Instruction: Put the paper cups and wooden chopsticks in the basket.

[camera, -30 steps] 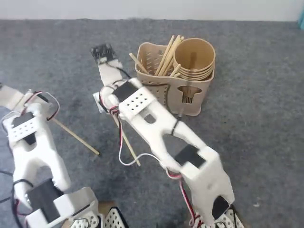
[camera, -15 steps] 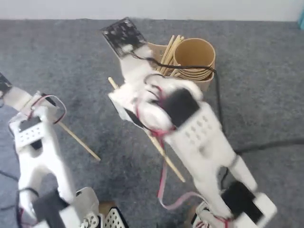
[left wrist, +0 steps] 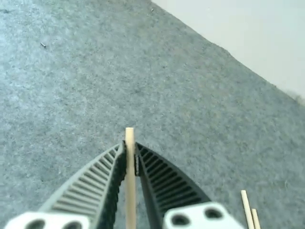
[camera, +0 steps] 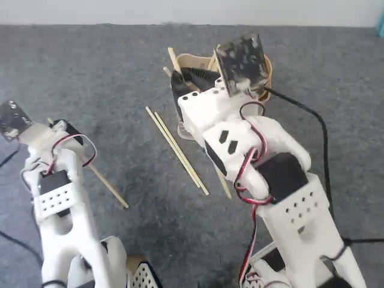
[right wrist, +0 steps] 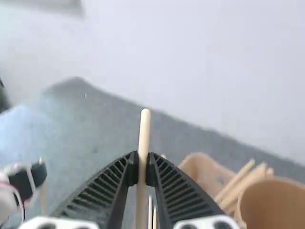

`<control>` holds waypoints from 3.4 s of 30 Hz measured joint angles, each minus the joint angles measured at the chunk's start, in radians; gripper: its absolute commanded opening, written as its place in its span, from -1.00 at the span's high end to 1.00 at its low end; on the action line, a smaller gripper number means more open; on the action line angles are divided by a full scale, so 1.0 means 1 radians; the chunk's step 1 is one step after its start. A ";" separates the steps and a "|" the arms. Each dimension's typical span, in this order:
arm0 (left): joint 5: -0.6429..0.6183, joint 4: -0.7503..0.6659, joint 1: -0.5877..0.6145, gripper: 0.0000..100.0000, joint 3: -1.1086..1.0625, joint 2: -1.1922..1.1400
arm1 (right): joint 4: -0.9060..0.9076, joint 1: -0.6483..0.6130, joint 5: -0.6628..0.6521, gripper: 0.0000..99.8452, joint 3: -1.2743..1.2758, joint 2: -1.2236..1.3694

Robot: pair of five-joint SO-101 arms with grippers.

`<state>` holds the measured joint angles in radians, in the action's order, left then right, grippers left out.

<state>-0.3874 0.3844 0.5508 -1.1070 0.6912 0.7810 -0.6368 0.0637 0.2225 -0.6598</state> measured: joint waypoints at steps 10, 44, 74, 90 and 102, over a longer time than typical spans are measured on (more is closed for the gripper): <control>0.003 0.000 -0.005 0.98 -0.006 0.009 | -0.465 0.034 0.000 0.99 0.183 -0.075; 0.057 -0.043 -0.057 0.98 -0.040 0.012 | -1.344 0.282 0.149 0.70 0.226 0.462; 0.072 0.080 -0.095 0.98 0.046 0.258 | 0.256 0.282 0.149 0.81 0.821 -0.712; 0.141 -0.126 -0.641 0.98 0.396 0.422 | 0.006 0.098 0.075 0.81 1.309 -0.729; 0.144 -0.158 -0.835 0.98 0.891 -0.011 | -0.141 0.135 0.002 0.81 1.392 -0.729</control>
<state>-0.2432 0.2263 -0.2839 -0.2156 0.6805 0.6398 -0.5017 0.0652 1.6141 -1.3886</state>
